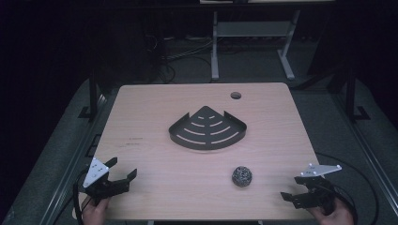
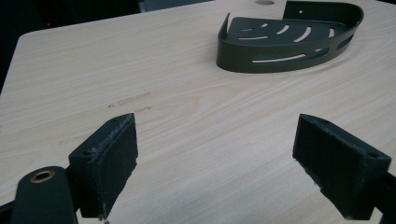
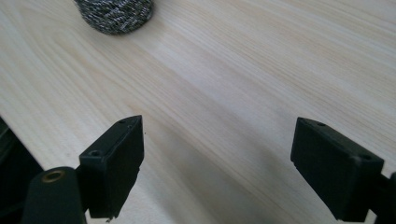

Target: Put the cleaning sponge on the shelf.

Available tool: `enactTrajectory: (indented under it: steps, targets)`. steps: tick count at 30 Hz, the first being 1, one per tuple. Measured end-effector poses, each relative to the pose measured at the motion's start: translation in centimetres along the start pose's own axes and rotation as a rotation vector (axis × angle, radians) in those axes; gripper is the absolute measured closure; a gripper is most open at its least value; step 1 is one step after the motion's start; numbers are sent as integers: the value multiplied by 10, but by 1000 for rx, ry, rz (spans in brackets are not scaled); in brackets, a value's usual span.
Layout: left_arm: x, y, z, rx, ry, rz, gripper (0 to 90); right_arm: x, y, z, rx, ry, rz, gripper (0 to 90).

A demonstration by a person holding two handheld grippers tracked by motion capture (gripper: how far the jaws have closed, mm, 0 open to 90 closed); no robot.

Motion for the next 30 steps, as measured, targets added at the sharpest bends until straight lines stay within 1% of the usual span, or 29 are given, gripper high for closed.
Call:
enactTrajectory:
  steps: [1,4,11,12,15,18,19,21,22,27,29,30]
  targets:
    - [0,1,1,-2,-2,3,132,0,0,1,-2,-7,4,169]
    - [0,2,0,-2,-5,13,133,1,0,4,-3,-17,-6,169]
    - [1,1,0,-5,1,4,132,4,-5,5,-6,-31,-19,168]
    - [1,0,0,-2,5,3,132,5,-9,4,-8,-32,-30,168]
    - [1,1,-1,-6,11,-5,132,7,-11,3,-9,-32,-41,166]
    - [2,0,-2,1,12,0,133,12,-16,3,-3,-39,-61,164]
    - [2,0,-2,1,12,0,133,12,-16,3,-3,-39,-61,164]
    - [2,1,-1,-1,11,-5,133,17,-21,2,1,-46,-87,159]
    - [2,0,-1,0,10,-4,133,17,-21,2,1,-46,-87,159]
    - [1,0,-2,1,11,-3,132,25,-30,0,16,-50,-126,158]
    - [1,0,-2,1,11,-3,133,26,-32,0,16,-54,-130,158]
    - [2,-1,-3,5,14,1,132,28,-35,1,25,-59,-144,158]
Point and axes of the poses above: each handheld gripper's, and its own axes: z roughly forward along the jaws, x roughly out of its top, y roughly to its right, the point moved 8 cm from there along z, roughly forward along the jaws, and after that the axes turned 2 degrees about -x, right-handed, at the moved point
